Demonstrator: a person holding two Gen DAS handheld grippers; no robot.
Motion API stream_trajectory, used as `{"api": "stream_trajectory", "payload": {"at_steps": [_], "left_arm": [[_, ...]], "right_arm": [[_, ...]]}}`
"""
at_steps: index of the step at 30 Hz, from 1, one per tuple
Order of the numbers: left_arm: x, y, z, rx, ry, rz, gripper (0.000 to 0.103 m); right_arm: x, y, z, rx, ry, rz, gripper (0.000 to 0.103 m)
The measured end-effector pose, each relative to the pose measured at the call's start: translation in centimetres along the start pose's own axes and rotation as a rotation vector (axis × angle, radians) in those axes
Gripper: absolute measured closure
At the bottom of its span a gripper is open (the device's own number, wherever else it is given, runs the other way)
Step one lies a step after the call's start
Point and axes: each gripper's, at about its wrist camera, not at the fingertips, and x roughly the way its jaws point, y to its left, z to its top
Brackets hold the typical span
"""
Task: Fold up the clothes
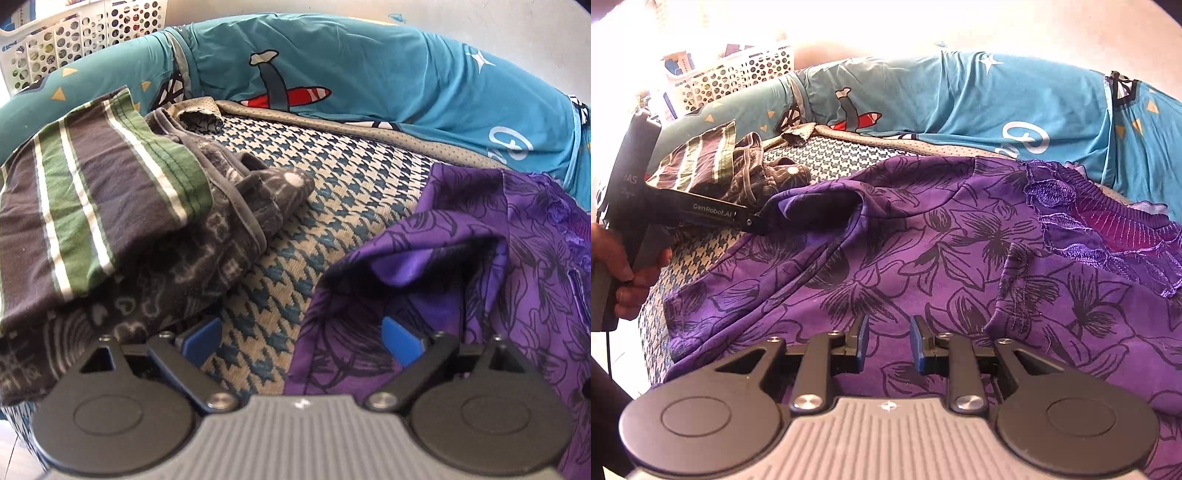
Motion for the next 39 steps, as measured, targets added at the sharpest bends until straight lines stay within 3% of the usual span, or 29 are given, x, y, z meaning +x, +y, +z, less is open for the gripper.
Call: {"api": "stream_trajectory", "payload": {"at_steps": [2, 6, 8, 12, 14, 16, 19, 24, 28, 31, 36, 39], "left_arm": [[0.5, 0.1, -0.2, 0.009, 0.017, -0.009, 0.024], [1.1, 0.1, -0.2, 0.013, 0.002, -0.014, 0.029], [1.2, -0.1, -0.2, 0.023, 0.005, -0.027, 0.047], [1.1, -0.7, -0.3, 0.045, 0.000, -0.056, 0.070], [1.1, -0.8, -0.2, 0.035, 0.004, -0.089, 0.089], [1.0, -1.2, -0.3, 0.050, -0.003, -0.101, 0.095], [0.5, -1.8, -0.3, 0.053, -0.038, -0.094, 0.098], [-2.3, -3.1, 0.7, 0.035, -0.149, -0.149, 0.098], [-4.7, -6.1, 0.9, 0.101, -0.239, -0.239, 0.098], [-5.8, -8.9, 0.3, 0.185, -0.258, -0.328, 0.098], [-5.6, -13.8, -2.8, 0.368, -0.152, -0.508, 0.096], [-5.6, -15.7, -5.0, 0.471, -0.109, -0.552, 0.088]], "right_arm": [[0.1, 0.1, 0.0, -0.004, 0.002, 0.000, 0.080], [0.4, 0.4, 0.0, -0.011, 0.004, 0.001, 0.080], [0.5, 0.5, -0.1, -0.015, 0.006, 0.002, 0.080], [0.6, 0.5, 0.0, -0.019, 0.006, -0.004, 0.080], [0.7, 0.5, 0.0, -0.015, 0.003, -0.003, 0.080], [0.7, 0.5, 0.1, -0.014, 0.000, -0.003, 0.080], [0.6, 0.6, 0.1, -0.017, -0.001, -0.003, 0.080], [0.4, 0.4, 0.3, -0.013, -0.013, -0.013, 0.080], [-0.3, -0.4, 0.9, 0.009, -0.043, -0.029, 0.080], [-1.0, -1.4, 1.4, 0.035, -0.078, -0.078, 0.080], [-2.3, -3.6, 2.0, 0.107, -0.126, -0.166, 0.079], [-2.8, -4.7, 2.1, 0.145, -0.142, -0.184, 0.079]]}}
